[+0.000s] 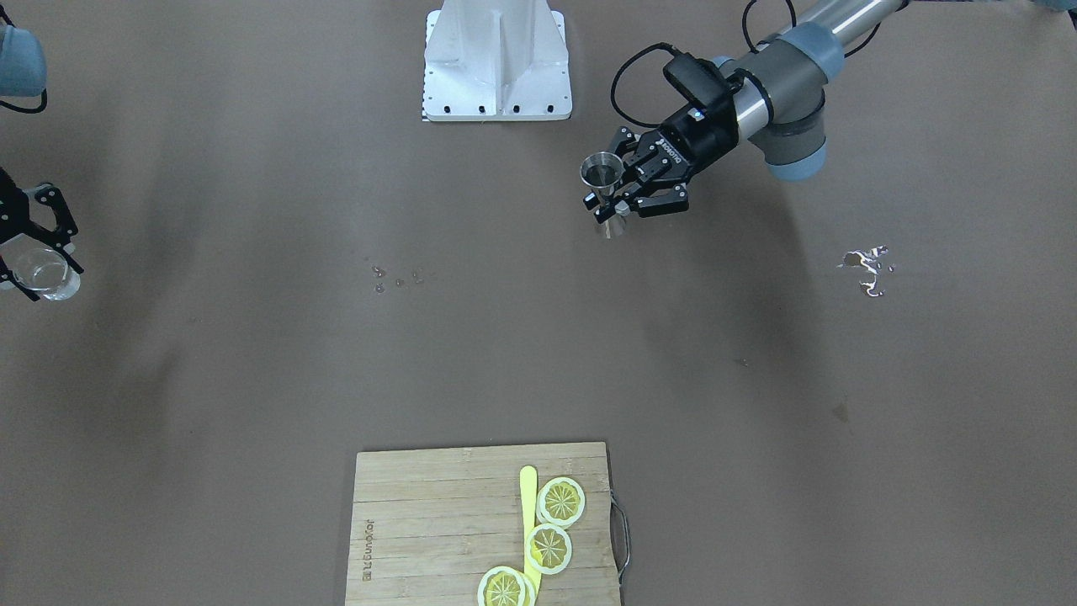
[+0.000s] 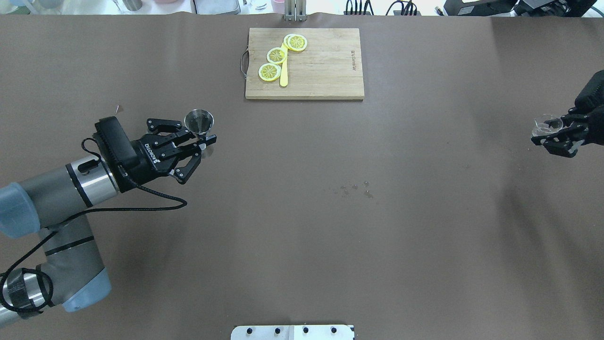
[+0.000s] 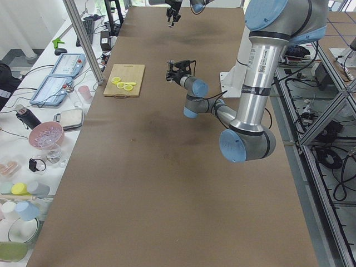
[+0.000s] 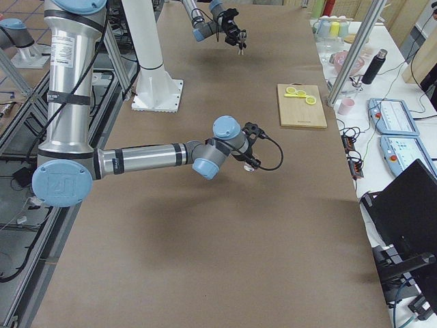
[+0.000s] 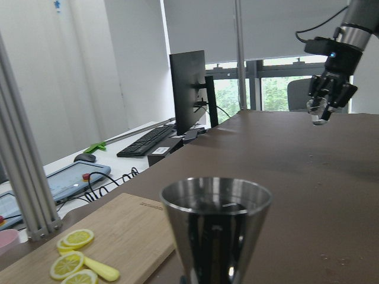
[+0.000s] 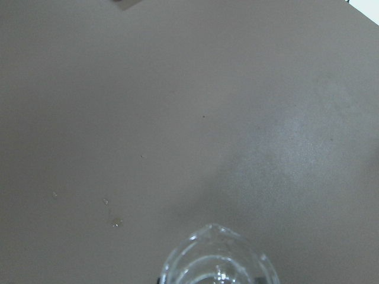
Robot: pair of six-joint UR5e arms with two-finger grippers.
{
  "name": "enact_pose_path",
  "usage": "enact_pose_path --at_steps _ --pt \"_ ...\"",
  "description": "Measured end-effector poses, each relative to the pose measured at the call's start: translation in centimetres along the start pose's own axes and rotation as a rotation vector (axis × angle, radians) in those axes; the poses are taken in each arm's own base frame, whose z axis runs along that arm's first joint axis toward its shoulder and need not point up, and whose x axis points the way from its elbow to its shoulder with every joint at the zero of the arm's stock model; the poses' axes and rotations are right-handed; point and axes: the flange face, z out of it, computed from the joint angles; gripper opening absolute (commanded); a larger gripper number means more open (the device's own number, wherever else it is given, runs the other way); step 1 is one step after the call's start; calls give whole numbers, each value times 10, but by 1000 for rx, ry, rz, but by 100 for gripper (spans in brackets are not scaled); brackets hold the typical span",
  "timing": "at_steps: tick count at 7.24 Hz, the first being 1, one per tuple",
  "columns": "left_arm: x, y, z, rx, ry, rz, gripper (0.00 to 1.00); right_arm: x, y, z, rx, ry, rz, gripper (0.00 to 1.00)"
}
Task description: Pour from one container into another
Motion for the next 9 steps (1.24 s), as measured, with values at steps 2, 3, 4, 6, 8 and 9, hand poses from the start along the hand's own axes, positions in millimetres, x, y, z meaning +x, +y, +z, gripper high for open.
enact_pose_path --at_steps 2,3,4,6,8,9 --pt "-18 -2 -12 44 -163 -58 0 9 22 2 14 -13 5 0" --pt "-25 -3 -15 67 -238 -84 0 13 33 4 15 -15 8 0" --pt "-32 -2 -16 84 -318 -107 0 18 46 8 28 -18 6 0" --pt "-47 5 -19 77 -472 -151 0 27 74 16 61 -25 2 0" --pt "-58 18 -17 37 -610 -194 0 36 104 25 88 -23 -18 0" --pt "-62 24 -15 17 -669 -211 0 39 117 27 100 -20 -22 0"
